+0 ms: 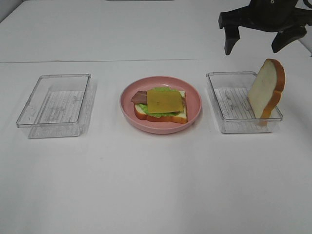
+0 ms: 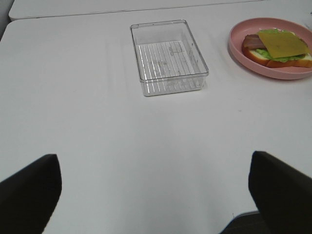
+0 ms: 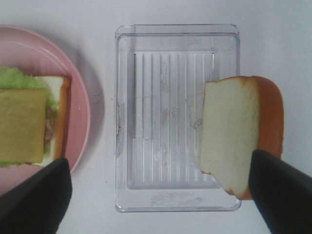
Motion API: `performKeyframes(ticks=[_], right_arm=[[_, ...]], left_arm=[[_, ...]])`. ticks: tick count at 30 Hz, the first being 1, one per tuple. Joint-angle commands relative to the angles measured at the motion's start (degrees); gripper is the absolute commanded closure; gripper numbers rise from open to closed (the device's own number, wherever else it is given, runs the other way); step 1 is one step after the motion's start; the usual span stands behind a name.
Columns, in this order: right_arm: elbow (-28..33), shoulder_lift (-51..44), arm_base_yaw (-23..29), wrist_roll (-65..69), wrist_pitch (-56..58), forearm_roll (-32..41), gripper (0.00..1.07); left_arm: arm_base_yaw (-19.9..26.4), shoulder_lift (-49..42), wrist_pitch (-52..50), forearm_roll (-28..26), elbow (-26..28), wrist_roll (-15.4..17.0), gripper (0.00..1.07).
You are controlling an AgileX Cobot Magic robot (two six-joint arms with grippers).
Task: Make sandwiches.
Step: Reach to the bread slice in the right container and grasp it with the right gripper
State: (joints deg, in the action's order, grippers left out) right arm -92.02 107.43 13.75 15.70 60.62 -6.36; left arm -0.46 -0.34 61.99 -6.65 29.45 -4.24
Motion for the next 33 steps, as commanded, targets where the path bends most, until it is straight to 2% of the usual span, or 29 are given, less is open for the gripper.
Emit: performKeyframes(ticks=[1,2,12,28,30,32,33], right_arm=[[-0.23,-0.29,-2.86,0.86,0.80,-0.34,0.15],[-0.23,-0.29,-4.64,0.63,0.86,0.57,0.15],[-0.23,0.80,-10.43,-1.60,0.86,3.44,0.15],[-0.17,9.40,-10.83,-2.12,0.86,3.09,0.16],[-0.17,9.68,-10.83,-2.12,0.86,3.09,0.17],[-0.17,10.26,-10.83,-2.12,0.80,3.09,0.25],[-0.17,10.26,-10.83,-2.12,0.80,3.09,0.25]], left_arm=[[-0.29,-0.97,-0.34,-0.06,0.06,-0.17,0.06],[-0.29,-0.97,-0.34,-0.06,0.06,-0.17,0.06],[-0.29,-0.97,-0.34,0.11,0.06,-0.17,0.06],[-0.29,-0.97,-0.34,0.11,0.06,-0.17,0.06],[-0.29,-0.97,-0.34,0.11,0.06,-0.17,0.06],[-0.29,-0.97,-0.34,0.11,0.06,-0.17,0.06],[-0.29,-0.97,-0.34,0.11,0.06,-0.17,0.06]])
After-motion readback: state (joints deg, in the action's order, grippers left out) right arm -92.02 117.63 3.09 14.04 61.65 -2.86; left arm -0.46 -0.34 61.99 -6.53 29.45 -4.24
